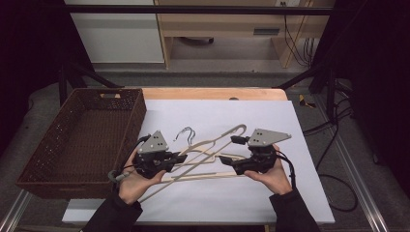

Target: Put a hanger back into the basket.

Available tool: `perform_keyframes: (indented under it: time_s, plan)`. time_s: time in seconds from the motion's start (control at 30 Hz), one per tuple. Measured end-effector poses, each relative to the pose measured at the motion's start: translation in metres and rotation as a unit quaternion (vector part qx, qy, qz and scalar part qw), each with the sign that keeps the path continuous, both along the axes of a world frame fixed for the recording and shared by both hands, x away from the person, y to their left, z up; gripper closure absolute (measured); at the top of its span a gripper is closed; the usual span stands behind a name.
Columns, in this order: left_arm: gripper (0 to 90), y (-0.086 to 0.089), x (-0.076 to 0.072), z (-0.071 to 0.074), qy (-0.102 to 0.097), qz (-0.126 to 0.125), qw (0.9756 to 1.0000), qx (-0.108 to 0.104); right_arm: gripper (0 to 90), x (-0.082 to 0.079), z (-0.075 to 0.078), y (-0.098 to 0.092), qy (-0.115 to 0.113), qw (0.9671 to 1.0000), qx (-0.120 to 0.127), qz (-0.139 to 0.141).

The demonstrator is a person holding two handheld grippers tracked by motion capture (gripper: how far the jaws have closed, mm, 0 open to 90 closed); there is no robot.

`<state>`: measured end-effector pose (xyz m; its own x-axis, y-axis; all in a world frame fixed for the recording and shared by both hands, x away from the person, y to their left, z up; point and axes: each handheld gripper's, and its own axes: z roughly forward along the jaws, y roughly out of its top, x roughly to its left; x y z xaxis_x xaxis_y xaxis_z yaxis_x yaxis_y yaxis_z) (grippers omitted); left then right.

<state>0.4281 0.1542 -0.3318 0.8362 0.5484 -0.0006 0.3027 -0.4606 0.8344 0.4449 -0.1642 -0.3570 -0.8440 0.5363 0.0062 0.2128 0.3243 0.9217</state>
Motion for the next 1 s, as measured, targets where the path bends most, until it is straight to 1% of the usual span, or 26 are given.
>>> perform_keyframes:
  time_s: [0.07,0.17,0.23,0.3,0.33,0.37,0.4,0.47,0.5,0.57,0.67,0.7,0.73,0.77,0.9,1.0]
  plan:
    - [85.8,0.003,-0.001,0.008,-0.005,0.005,1.0,-0.002,20.1,-0.006,-0.002,-0.009,-0.001,0.9997,0.005,-0.023]
    - [85.8,0.008,-0.003,0.024,-0.015,0.009,0.9998,-0.008,17.8,-0.012,-0.005,-0.025,-0.001,0.9983,0.025,-0.052]
    - [85.8,0.011,-0.004,0.035,-0.021,0.011,0.9996,-0.014,16.7,-0.015,-0.007,-0.037,0.006,0.9969,0.038,-0.069]
    - [85.8,0.016,-0.004,0.047,-0.026,0.013,0.9994,-0.018,16.2,-0.016,-0.01,-0.048,0.01,0.9947,0.05,-0.09]
    - [85.8,0.018,-0.003,0.053,-0.027,0.015,0.9993,-0.022,15.3,-0.016,-0.012,-0.057,0.013,0.9922,0.058,-0.11]
    - [85.8,0.021,-0.002,0.059,-0.03,0.016,0.9992,-0.021,15.3,-0.016,-0.012,-0.057,0.013,0.9922,0.058,-0.11]
    - [85.8,0.024,0.0,0.065,-0.033,0.014,0.9991,-0.021,15.2,-0.017,-0.013,-0.061,0.012,0.9909,0.059,-0.12]
    - [85.8,0.031,0.003,0.075,-0.041,0.018,0.9988,-0.021,13.5,-0.017,-0.014,-0.068,0.015,0.9896,0.066,-0.127]
    - [85.8,0.035,0.005,0.08,-0.048,0.018,0.9986,-0.017,13.6,-0.018,-0.014,-0.07,0.015,0.9887,0.066,-0.134]
    - [85.8,0.044,0.01,0.089,-0.057,0.027,0.9979,-0.014,12.3,-0.018,-0.015,-0.074,0.014,0.988,0.067,-0.139]
    - [85.8,0.064,0.02,0.097,-0.06,0.041,0.9972,-0.016,9.9,-0.019,-0.015,-0.075,0.014,0.9866,0.065,-0.149]
    - [85.8,0.072,0.024,0.1,-0.062,0.044,0.9971,-0.006,9.1,-0.019,-0.014,-0.075,0.012,0.9866,0.064,-0.15]
    - [85.8,0.079,0.027,0.101,-0.064,0.049,0.9967,-0.003,8.4,-0.019,-0.015,-0.075,0.011,0.9853,0.065,-0.158]
    - [85.8,0.085,0.031,0.102,-0.067,0.059,0.9961,-0.003,8.4,-0.019,-0.015,-0.075,0.011,0.9853,0.065,-0.158]
    - [85.8,0.115,0.044,0.105,-0.067,0.086,0.994,0.008,7.8,-0.018,-0.016,-0.074,0.012,0.9847,0.062,-0.162]
    - [85.8,0.137,0.052,0.103,-0.068,0.101,0.9925,0.007,7.7,-0.018,-0.017,-0.073,0.011,0.9849,0.059,-0.163]
